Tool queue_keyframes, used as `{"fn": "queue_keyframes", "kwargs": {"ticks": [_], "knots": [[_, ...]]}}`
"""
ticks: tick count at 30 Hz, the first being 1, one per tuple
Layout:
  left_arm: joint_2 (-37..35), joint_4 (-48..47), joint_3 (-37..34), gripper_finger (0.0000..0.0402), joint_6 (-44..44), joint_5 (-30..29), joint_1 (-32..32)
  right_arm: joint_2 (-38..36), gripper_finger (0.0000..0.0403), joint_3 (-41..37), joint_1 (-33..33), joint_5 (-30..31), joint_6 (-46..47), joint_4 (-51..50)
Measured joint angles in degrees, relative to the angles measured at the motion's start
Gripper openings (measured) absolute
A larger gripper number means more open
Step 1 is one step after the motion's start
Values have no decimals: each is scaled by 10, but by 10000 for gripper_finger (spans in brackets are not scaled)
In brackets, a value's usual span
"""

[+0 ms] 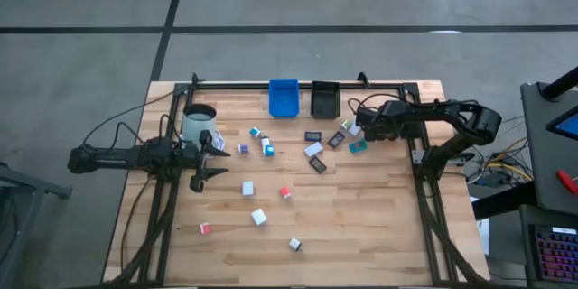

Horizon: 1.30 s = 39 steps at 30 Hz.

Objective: Pick & Place Office items
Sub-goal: Put the right small blue adapter into the blue basket

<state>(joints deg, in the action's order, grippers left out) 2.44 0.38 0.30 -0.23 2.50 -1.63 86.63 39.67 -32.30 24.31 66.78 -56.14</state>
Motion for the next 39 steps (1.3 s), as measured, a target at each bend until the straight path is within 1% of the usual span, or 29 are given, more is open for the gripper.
{"fn": "queue_keyframes", "kwargs": {"ticks": [6,15,20,27,31,34,39], "knots": [[0,0,0,227,0,0,0,0,224,7,-14,27,7,-2],[0,0,0,227,0,0,0,0,223,7,-49,27,9,0],[0,0,0,227,0,0,0,0,214,6,-49,8,35,2],[0,0,0,227,0,0,0,10,203,6,-49,-17,38,5],[0,0,0,227,0,0,0,25,203,3,-48,-16,29,24],[0,0,0,227,0,0,0,36,202,3,-48,-3,18,30],[0,0,0,227,0,0,0,40,202,3,-48,2,18,33]]}}
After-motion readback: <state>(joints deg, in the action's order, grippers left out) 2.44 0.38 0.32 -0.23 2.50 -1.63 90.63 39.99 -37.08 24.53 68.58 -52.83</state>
